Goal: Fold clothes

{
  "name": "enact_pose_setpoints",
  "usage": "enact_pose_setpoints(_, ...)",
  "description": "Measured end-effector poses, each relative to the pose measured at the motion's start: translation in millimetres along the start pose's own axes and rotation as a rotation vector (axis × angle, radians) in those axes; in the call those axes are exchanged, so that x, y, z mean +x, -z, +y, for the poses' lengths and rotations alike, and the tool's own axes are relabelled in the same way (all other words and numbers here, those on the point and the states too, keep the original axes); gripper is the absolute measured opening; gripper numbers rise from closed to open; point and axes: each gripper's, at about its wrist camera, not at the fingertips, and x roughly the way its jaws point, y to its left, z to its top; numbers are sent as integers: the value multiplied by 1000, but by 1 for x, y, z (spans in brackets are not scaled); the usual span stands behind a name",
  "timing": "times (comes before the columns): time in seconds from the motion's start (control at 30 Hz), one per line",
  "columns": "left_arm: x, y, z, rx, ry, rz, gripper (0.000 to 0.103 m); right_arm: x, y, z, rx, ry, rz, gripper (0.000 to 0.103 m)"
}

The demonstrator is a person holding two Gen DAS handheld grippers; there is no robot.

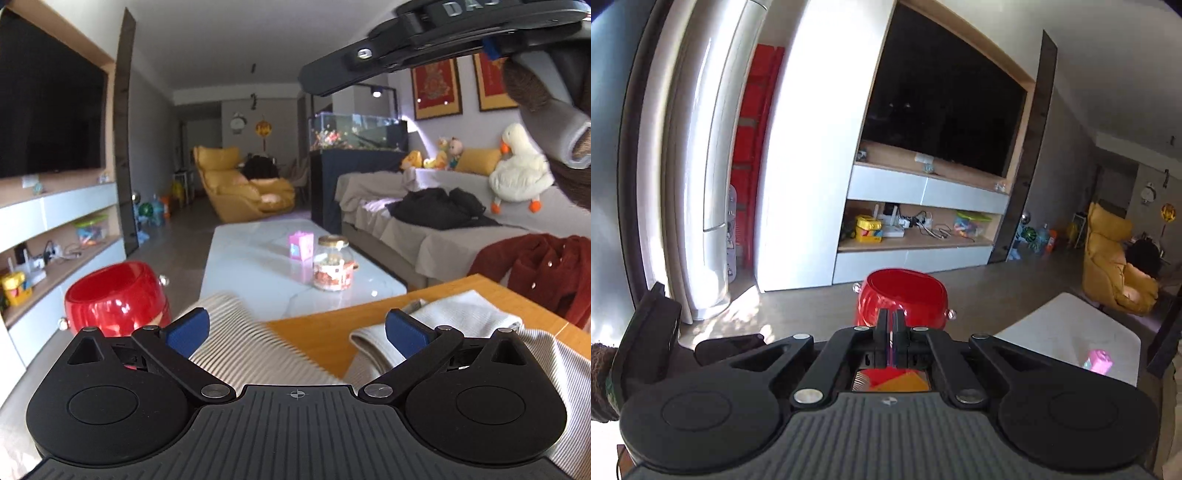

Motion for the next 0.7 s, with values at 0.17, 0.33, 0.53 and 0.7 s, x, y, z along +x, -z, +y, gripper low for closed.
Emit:
enact_pose_setpoints(0.17,14,19,19,-147,-22,107,103,9,66,-24,73,56,155,14)
enact_pose_setpoints(0.33,15,34,37,-266,71,170,103,49,140,-27,138,88,314,15)
enact_pose_setpoints(0.53,22,48,46,-363,64,242,103,89,204,-39,267,141,441,23)
enact_pose_setpoints(0.7,6,57,85,-600,42,255,103,76,176,-1,45,162,347,38)
